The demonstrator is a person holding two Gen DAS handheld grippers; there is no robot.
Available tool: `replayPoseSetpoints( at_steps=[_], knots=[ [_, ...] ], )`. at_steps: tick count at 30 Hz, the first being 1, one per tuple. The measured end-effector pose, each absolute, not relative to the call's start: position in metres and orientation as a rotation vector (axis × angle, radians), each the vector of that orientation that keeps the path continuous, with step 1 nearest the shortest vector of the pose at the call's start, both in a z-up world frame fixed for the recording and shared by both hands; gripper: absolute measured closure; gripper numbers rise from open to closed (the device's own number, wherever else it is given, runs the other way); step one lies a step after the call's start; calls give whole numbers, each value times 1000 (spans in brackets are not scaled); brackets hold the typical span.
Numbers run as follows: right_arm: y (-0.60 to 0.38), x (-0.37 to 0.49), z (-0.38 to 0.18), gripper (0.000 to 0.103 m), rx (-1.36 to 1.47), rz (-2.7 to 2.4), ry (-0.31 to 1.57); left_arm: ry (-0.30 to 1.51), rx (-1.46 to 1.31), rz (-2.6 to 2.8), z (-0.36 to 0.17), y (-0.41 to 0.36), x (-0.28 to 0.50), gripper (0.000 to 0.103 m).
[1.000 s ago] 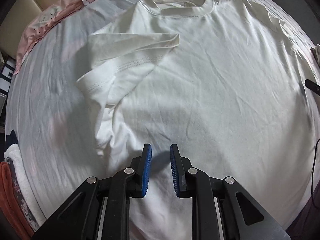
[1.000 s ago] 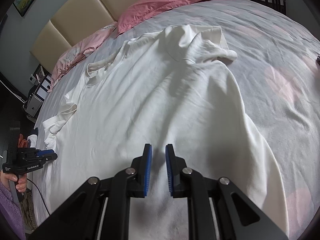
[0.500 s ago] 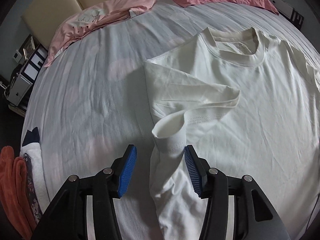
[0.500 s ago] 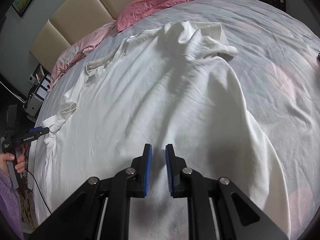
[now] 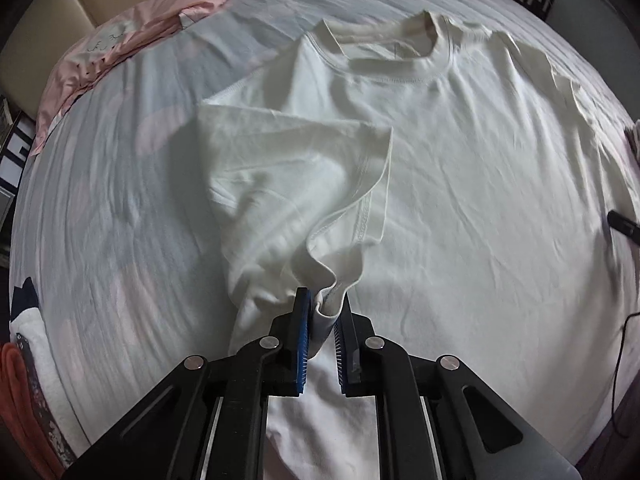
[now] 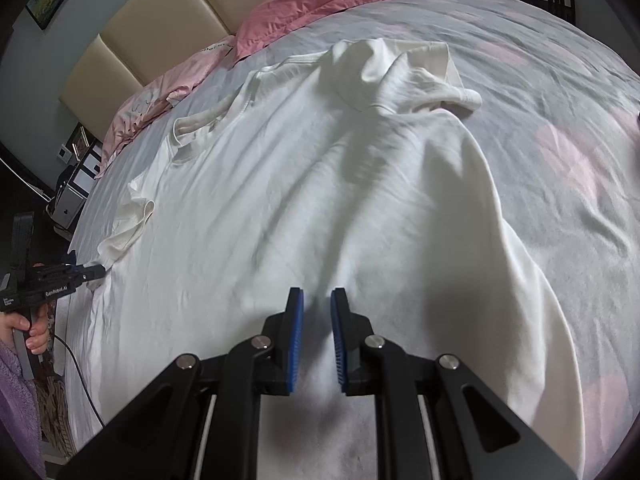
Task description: Fold clothes
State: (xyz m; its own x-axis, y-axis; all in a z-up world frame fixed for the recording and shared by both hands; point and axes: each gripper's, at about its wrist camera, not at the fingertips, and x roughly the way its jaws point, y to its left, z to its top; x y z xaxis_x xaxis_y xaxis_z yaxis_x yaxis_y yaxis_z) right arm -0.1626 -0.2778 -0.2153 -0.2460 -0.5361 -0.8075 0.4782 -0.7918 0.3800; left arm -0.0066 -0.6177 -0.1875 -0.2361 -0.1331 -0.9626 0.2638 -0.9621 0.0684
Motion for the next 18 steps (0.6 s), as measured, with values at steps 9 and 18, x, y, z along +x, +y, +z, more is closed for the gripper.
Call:
replayPoseSetpoints(
  at_steps=[9, 18],
  knots=[
    [-274, -165, -215, 89, 1383, -2083, -86, 244, 1873, -2261, -190, -602, 16, 70],
    [-272, -164, -210, 89, 1367, -2088, -88, 253, 1578, -2172, -166, -626, 33, 70]
  ],
)
